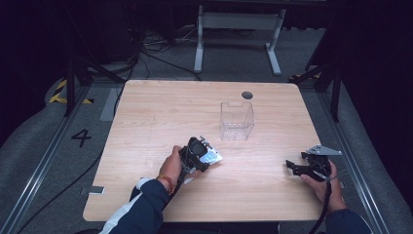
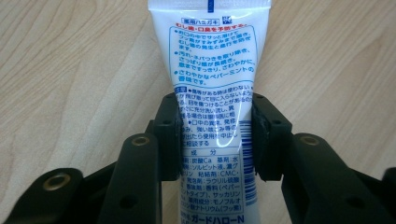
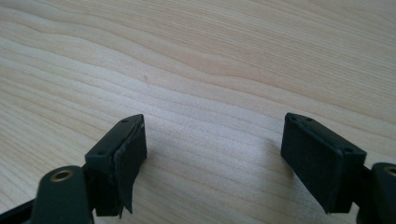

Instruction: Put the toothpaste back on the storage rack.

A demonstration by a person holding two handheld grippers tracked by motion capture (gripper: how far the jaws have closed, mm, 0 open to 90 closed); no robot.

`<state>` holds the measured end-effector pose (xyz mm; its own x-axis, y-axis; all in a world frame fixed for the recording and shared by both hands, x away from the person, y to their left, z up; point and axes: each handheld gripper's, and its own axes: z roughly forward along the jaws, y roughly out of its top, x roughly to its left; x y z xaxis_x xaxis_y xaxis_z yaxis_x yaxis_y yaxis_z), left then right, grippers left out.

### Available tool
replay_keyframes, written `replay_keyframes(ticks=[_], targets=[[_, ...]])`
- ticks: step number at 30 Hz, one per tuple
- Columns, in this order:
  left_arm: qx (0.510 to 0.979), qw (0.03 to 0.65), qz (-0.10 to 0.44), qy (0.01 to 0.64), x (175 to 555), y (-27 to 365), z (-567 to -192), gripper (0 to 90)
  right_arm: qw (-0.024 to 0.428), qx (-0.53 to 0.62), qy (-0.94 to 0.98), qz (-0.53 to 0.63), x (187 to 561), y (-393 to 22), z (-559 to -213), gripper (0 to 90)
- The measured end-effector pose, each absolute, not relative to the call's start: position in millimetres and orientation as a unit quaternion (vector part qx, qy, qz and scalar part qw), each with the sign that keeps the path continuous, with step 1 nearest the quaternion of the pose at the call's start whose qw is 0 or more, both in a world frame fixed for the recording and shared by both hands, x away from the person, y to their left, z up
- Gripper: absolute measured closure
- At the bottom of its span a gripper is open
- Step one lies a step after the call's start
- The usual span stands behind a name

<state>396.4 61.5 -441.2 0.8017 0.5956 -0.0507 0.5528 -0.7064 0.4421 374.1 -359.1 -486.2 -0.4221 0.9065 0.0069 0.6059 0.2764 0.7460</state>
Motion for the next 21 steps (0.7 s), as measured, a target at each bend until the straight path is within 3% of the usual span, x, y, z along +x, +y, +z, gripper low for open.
replay_keyframes(ticks=[21], targets=[[0.889,0.336,0.087,0.298,382,94,-411,67.3,0.217,0.492,0.769,0.347,374,-359,-486,22.7]])
